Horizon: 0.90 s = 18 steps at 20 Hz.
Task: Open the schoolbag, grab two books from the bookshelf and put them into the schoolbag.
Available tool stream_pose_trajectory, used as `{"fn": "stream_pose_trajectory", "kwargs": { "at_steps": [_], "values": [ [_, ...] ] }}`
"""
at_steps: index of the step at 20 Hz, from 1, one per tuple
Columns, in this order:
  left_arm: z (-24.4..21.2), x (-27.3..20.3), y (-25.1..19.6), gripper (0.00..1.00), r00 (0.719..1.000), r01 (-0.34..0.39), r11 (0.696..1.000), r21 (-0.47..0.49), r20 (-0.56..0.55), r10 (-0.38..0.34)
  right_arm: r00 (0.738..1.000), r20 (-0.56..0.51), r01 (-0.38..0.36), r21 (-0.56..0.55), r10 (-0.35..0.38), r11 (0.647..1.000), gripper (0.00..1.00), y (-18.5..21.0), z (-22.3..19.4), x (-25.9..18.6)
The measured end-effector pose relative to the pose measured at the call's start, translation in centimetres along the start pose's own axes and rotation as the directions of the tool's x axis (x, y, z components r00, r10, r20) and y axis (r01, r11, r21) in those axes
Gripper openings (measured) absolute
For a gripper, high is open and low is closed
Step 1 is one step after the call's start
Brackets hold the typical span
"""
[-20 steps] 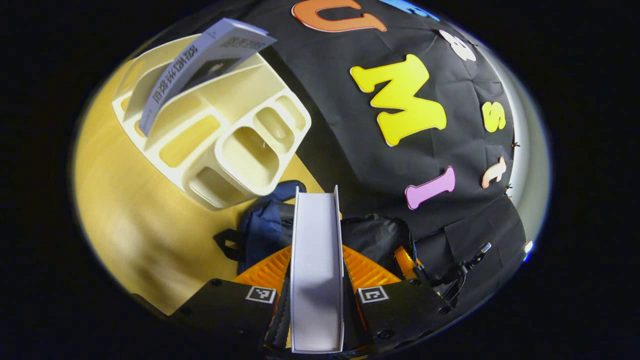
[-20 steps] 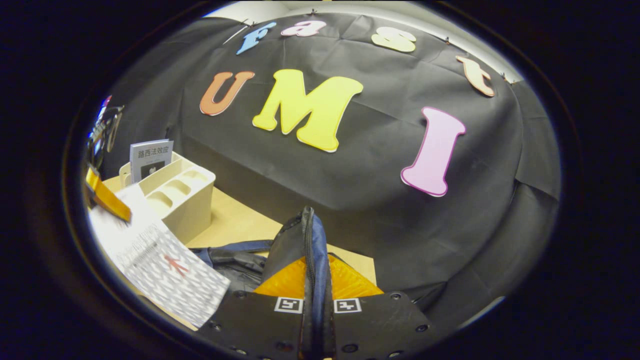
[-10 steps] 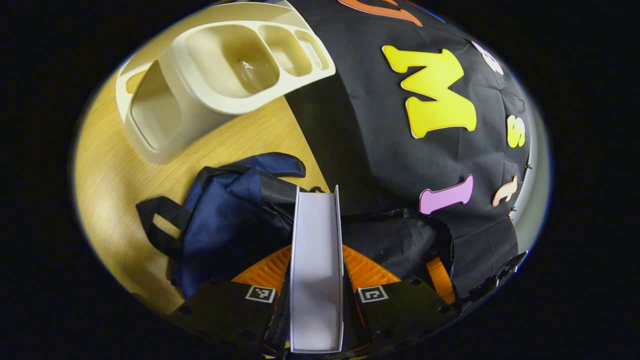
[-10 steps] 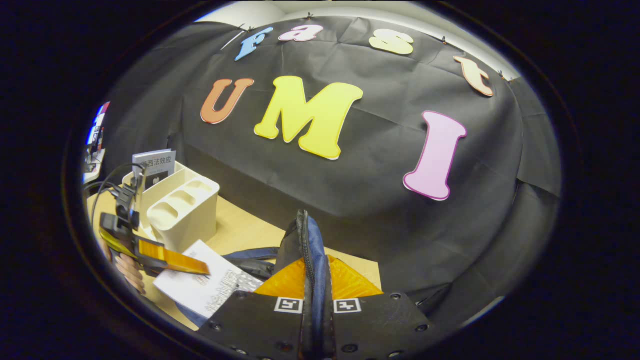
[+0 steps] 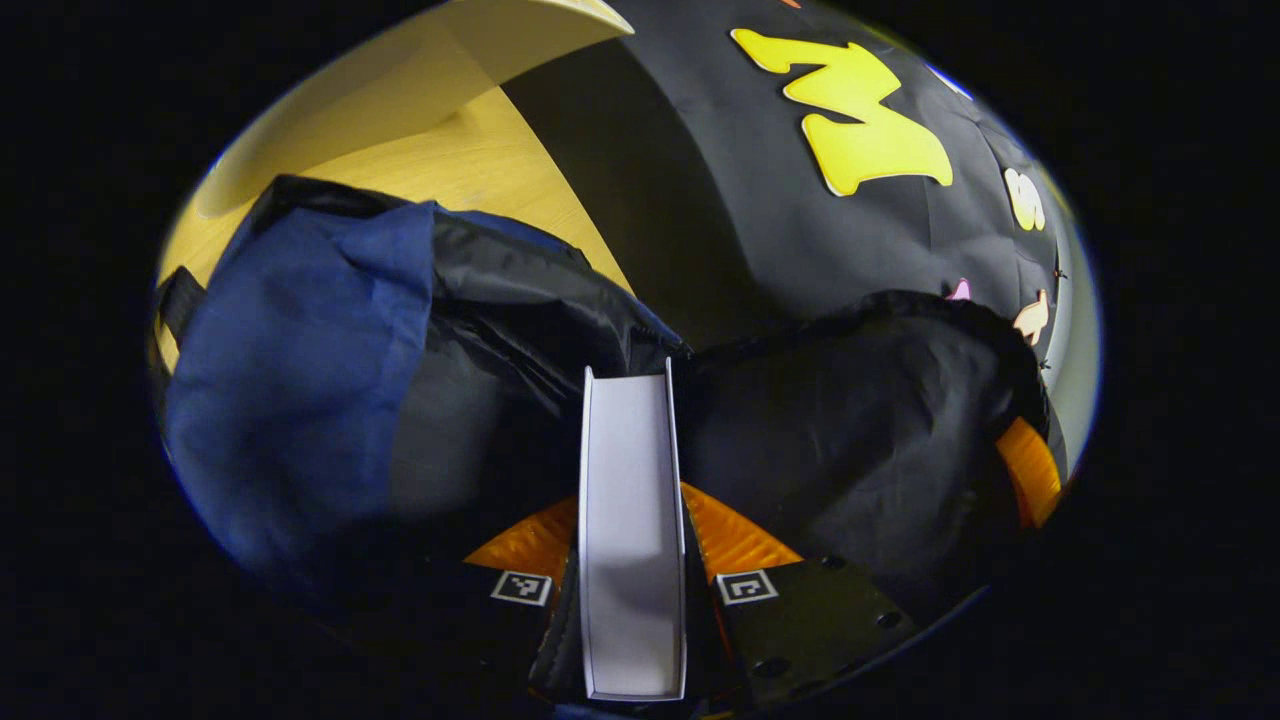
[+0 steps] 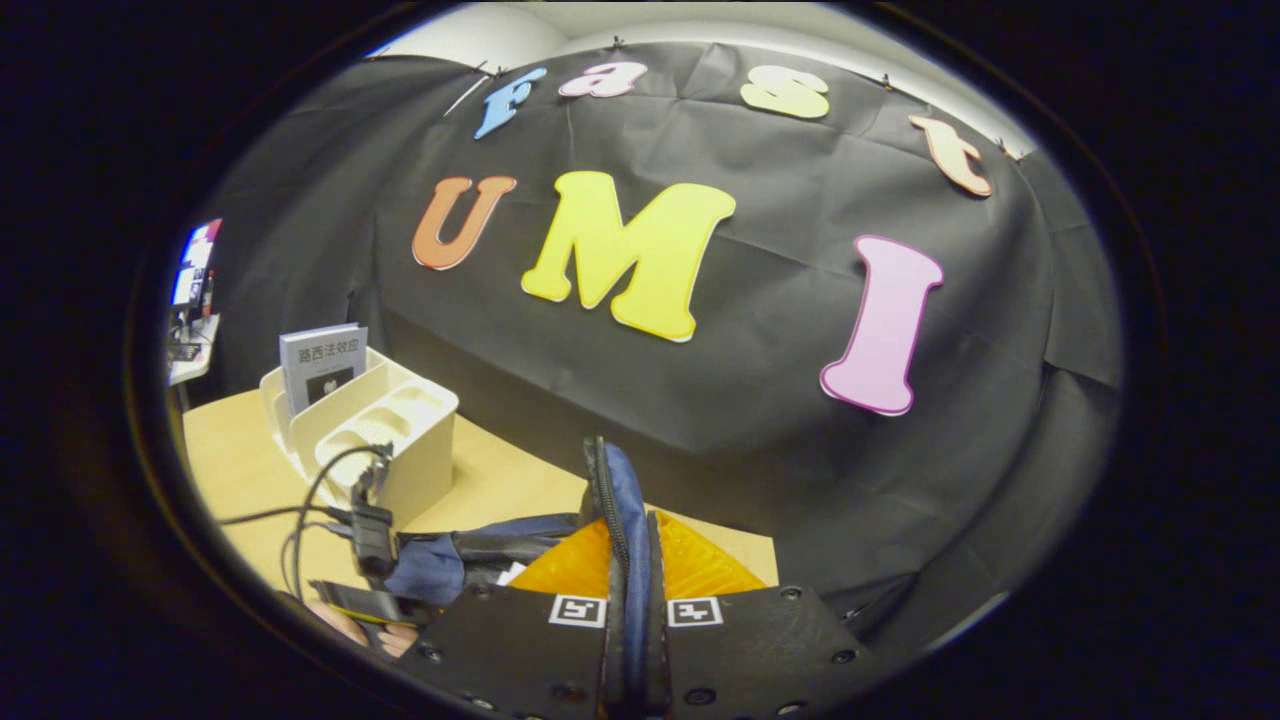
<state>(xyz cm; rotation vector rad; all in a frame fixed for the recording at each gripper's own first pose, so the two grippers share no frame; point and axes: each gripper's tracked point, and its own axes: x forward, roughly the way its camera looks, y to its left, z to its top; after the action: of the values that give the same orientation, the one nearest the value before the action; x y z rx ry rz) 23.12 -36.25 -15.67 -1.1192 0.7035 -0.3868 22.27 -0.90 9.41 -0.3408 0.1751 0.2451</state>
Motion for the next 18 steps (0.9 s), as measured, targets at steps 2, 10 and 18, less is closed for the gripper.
{"fn": "stream_pose_trajectory", "kwargs": {
  "at_steps": [2,10,18],
  "values": [
    [0.1,0.3,0.1,0.46,1.000,-0.002,1.000,0.027,0.014,0.001,1.000,0.003,-0.009,0.009,0.009,1.000,0.08,0.2,0.0,-0.2],
    [-1.0,-1.0,3.6,0.76,0.983,-0.134,0.961,0.241,-0.090,0.159,0.999,-0.024,0.044,-0.006,-0.044,0.999,0.08,-1.6,-1.6,0.6],
    [1.5,-5.1,5.3,0.82,0.964,-0.201,0.902,0.381,-0.088,0.252,0.995,-0.047,0.085,-0.058,-0.087,0.995,0.08,-2.3,-3.0,0.1]
  ]
}}
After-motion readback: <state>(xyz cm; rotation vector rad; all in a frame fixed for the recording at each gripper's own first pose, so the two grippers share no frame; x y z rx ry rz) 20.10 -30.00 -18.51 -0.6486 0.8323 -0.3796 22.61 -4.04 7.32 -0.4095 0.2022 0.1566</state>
